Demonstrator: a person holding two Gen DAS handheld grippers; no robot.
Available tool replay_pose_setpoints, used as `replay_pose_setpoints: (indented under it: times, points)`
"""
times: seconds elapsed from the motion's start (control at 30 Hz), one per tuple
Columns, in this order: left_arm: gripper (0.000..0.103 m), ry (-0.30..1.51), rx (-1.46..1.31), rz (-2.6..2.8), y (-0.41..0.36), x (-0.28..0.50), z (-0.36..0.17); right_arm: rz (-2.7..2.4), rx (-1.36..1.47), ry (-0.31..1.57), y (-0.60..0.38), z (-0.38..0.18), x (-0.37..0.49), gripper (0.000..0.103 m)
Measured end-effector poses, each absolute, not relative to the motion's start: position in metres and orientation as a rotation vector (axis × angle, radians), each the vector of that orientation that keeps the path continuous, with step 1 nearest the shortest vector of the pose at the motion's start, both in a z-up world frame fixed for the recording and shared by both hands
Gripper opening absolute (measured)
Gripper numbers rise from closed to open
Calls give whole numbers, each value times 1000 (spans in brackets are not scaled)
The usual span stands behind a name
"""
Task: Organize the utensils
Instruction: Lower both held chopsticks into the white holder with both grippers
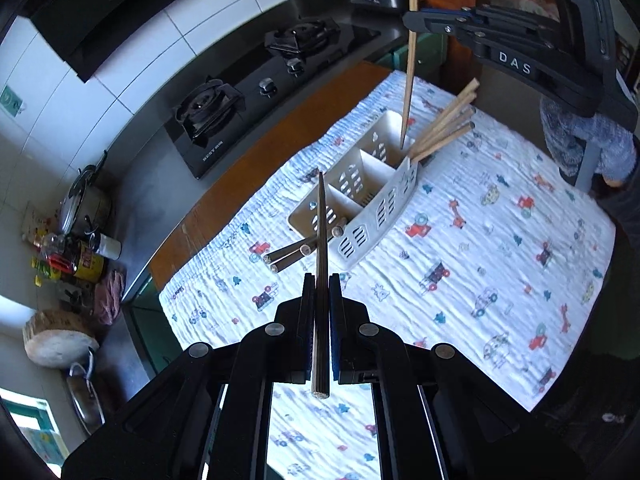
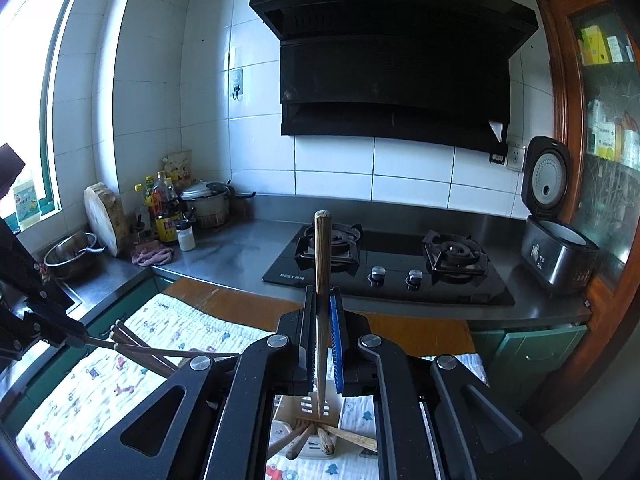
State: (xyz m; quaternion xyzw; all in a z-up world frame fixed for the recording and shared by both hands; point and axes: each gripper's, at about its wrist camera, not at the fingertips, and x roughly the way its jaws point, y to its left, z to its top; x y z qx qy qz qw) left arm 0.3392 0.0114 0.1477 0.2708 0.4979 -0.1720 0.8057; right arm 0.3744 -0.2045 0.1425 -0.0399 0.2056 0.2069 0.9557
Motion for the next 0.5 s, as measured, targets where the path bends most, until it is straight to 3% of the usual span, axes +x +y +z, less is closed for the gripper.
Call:
replay_pose_setpoints:
  times: [0.5]
  points:
    - [5, 1089, 718, -389, 17, 333, 171, 424, -60, 434, -208, 128, 383, 7]
